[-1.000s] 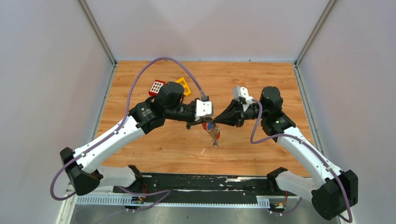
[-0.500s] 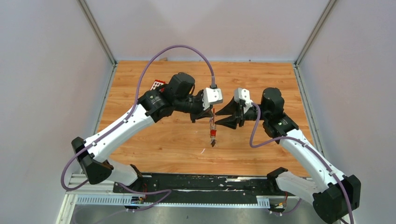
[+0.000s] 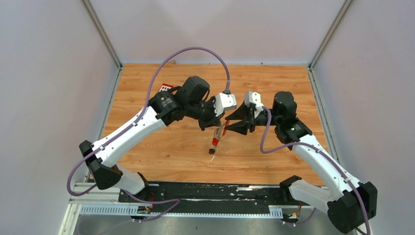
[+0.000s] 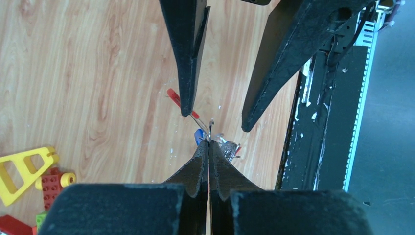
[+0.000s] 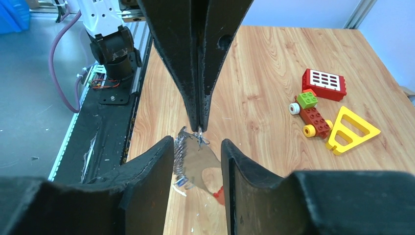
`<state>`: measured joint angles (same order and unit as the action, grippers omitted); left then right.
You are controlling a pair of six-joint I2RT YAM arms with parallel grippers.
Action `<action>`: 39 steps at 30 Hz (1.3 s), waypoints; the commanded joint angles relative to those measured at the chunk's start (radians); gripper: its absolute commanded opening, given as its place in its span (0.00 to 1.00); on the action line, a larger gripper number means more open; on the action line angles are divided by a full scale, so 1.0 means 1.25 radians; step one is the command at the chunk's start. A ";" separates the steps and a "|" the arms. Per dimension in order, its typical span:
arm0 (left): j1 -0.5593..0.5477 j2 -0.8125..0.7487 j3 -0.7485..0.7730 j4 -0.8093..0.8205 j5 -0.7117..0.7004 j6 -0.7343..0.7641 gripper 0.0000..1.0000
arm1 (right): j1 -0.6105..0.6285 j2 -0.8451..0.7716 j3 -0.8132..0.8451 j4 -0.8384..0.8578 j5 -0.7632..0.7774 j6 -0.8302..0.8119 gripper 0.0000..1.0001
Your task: Put the keys on the keyring
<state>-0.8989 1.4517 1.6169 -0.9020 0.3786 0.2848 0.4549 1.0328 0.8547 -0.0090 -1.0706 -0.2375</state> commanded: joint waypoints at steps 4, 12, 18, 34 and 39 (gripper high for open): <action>-0.016 0.001 0.037 0.011 0.003 -0.017 0.00 | 0.011 0.023 0.029 0.049 -0.027 0.030 0.36; -0.017 -0.017 0.011 0.041 0.006 -0.011 0.00 | 0.021 0.042 0.029 0.049 -0.038 0.028 0.20; -0.017 -0.024 -0.001 0.052 0.012 -0.011 0.00 | 0.024 0.052 0.032 0.047 -0.038 0.025 0.07; -0.017 -0.067 -0.045 0.083 0.047 0.018 0.00 | 0.024 0.040 0.041 0.016 -0.039 -0.005 0.00; -0.017 -0.103 -0.095 0.123 0.055 0.050 0.09 | 0.024 0.014 0.039 0.010 -0.034 -0.020 0.00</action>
<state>-0.9146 1.3949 1.5242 -0.8257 0.3988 0.3023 0.4816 1.0885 0.8650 -0.0059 -1.1088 -0.2287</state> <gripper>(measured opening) 0.053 0.013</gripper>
